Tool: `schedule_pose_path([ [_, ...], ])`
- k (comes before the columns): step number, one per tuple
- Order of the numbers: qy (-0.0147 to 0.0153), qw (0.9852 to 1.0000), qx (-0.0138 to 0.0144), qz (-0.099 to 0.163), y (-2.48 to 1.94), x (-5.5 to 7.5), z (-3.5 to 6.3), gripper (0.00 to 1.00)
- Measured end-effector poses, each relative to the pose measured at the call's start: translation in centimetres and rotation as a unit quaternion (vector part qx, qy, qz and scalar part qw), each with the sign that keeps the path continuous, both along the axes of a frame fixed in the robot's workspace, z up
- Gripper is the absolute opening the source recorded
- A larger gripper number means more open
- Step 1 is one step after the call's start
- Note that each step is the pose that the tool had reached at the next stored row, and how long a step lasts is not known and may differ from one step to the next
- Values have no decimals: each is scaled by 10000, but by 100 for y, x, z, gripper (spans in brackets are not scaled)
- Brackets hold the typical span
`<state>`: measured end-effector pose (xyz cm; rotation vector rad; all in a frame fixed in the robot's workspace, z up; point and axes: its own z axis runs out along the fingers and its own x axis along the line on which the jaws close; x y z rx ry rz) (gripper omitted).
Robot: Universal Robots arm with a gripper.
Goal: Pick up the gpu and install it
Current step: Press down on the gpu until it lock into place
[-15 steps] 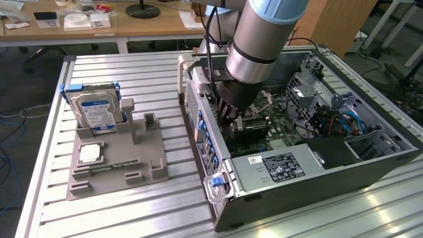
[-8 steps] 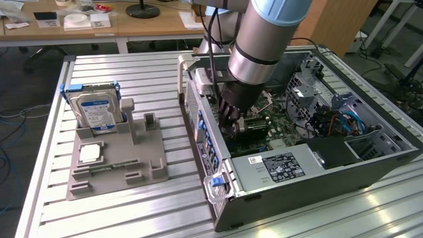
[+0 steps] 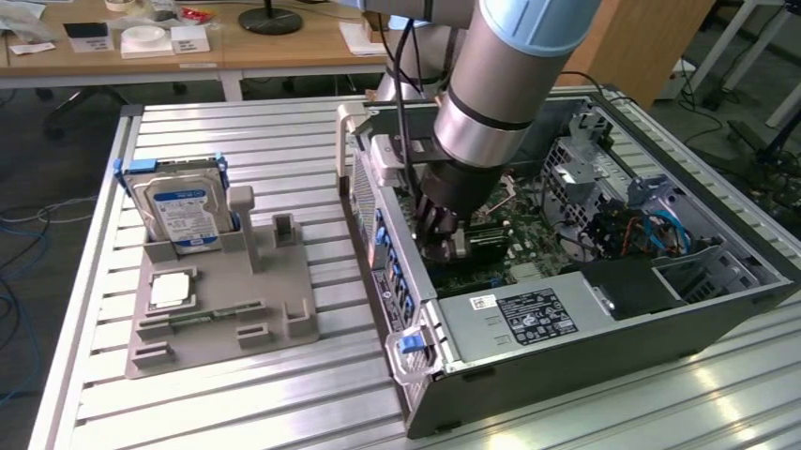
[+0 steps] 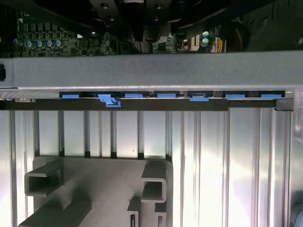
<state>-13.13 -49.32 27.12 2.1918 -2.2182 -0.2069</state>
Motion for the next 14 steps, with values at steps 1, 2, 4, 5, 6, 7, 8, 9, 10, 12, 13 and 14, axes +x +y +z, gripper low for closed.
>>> schedule_pose_path([
  [1, 0, 10000, 0, 0, -3, -8, 0, 11],
  [2, 0, 10000, 0, 1, -4, -15, 0, 11],
  [4, 0, 10000, 0, 0, -3, -24, 0, 11],
  [5, 0, 10000, 0, 1, -4, -28, 0, 11],
  [6, 0, 10000, 0, 1, -4, -30, 0, 11],
  [7, 0, 10000, 0, 1, -3, -33, -1, 11],
  [8, 0, 10000, 0, 1, 0, -35, -2, 11],
  [9, 0, 10000, -2, 1, 6, -36, -2, 11],
  [10, 1, 10000, -1, 1, 17, -38, -3, 11],
  [12, 0, 10000, 1, 0, 39, -40, -10, 11],
  [13, 0, 10000, 1, 0, 40, -39, -20, 11],
  [14, 0, 10000, 0, 1, 39, -38, -31, 11],
])
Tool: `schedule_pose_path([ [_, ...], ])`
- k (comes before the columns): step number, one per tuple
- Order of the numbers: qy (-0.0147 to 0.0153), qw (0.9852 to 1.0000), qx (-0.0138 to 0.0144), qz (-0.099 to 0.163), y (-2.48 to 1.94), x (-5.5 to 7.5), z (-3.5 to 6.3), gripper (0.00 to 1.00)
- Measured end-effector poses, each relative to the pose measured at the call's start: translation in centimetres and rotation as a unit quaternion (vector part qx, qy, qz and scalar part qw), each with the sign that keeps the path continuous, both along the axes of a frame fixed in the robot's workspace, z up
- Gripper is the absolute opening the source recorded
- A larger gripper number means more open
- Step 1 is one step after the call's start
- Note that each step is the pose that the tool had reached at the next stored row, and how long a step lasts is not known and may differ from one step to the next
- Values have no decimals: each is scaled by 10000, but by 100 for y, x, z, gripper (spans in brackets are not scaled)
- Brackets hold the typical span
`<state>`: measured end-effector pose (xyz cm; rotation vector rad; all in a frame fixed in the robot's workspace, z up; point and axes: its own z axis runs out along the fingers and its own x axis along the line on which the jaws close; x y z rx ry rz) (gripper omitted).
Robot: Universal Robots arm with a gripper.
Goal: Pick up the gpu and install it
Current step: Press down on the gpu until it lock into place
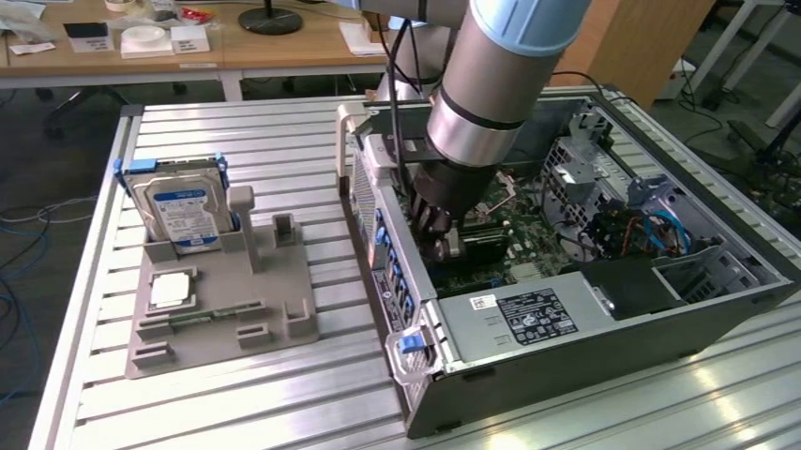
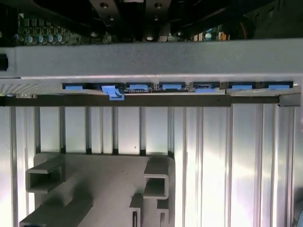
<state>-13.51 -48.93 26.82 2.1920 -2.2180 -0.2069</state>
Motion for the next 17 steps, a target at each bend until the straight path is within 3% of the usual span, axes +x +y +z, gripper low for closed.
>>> schedule_pose_path([
  [7, 0, 10000, 0, 1, 8, 145, -33, 11],
  [15, 0, 10000, 1, 24, 76, 226, -35, 11],
  [17, -18, 10000, -1, 26, 79, 231, -35, 11],
])
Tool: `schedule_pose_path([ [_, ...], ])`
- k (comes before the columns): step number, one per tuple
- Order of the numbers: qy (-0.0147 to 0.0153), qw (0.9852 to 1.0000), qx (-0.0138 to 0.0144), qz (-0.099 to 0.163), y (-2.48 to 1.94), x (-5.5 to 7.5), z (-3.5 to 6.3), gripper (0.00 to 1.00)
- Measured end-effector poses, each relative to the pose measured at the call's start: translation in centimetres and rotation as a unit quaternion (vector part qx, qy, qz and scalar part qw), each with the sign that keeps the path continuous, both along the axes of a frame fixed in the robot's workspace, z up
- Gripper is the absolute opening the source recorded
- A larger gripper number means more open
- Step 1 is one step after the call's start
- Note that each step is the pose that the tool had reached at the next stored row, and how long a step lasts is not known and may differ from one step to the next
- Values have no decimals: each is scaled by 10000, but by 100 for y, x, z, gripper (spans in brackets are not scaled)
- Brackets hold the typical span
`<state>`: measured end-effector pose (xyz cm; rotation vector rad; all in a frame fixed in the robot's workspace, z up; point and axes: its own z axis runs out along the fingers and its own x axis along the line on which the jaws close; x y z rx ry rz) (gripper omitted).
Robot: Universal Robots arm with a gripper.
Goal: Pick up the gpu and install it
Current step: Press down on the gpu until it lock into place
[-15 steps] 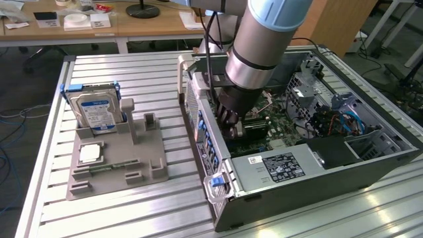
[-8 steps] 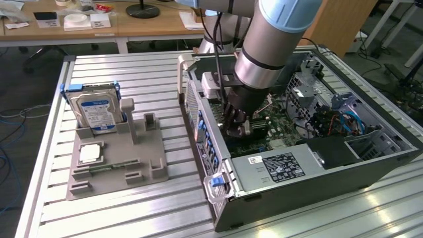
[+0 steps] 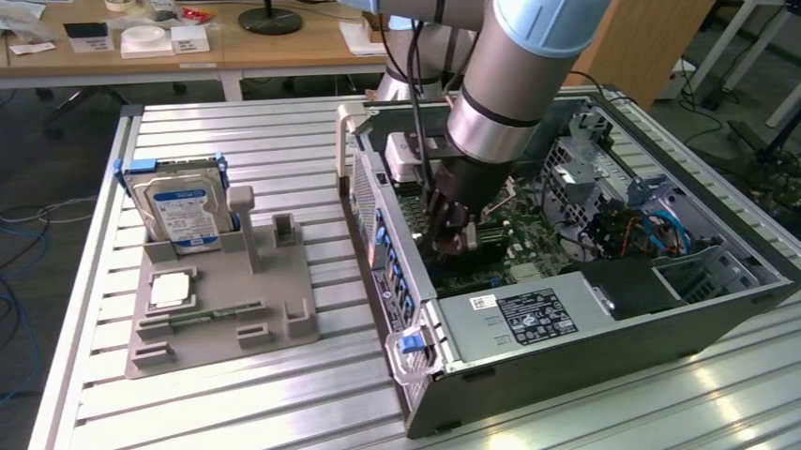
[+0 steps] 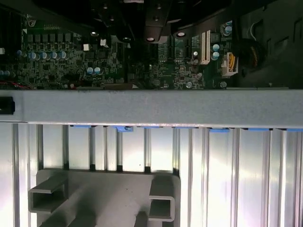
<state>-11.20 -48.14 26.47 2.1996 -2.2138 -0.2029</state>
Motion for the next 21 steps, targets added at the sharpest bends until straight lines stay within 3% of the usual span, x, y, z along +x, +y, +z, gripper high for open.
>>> schedule_pose_path([
  [7, -185, 9998, 1, 5, 24, 4, -1, 11],
  [10, -237, 9997, -12, 6, 56, 4, -2, 11],
  [13, -253, 9997, -42, 7, 97, 4, 0, 11],
  [21, -276, 9996, -55, 30, 215, 11, 4, 11],
])
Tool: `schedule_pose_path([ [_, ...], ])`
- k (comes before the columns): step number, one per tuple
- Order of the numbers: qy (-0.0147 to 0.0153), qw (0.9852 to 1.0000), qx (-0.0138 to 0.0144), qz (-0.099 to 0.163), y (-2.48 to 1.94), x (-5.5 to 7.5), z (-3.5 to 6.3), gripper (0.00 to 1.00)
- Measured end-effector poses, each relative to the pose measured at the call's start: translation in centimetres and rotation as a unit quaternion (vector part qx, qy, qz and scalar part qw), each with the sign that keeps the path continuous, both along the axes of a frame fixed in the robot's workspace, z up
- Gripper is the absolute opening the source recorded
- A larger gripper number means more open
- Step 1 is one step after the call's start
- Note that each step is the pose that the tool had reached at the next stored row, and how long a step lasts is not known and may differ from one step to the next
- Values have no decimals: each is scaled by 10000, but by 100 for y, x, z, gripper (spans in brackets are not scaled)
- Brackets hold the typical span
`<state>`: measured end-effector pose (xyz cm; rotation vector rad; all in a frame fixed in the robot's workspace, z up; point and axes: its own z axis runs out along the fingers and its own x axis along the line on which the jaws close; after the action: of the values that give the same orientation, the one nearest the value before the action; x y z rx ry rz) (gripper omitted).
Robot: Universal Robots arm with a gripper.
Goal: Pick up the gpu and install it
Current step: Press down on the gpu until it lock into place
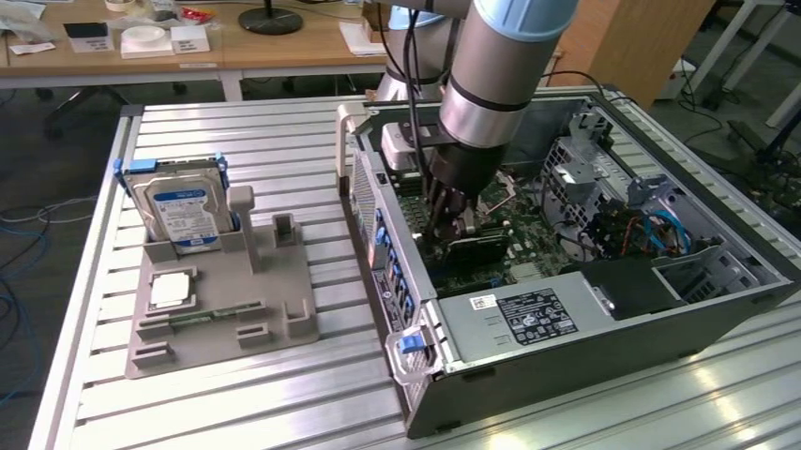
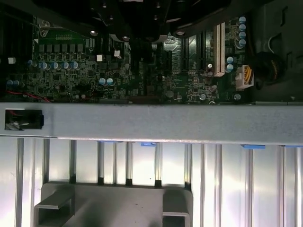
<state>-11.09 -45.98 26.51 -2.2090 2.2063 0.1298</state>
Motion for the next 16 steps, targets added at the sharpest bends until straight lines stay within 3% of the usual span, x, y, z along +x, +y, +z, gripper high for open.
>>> schedule_pose_path([
  [16, 0, 10000, -2, 14, 6, 0, -43, 11],
])
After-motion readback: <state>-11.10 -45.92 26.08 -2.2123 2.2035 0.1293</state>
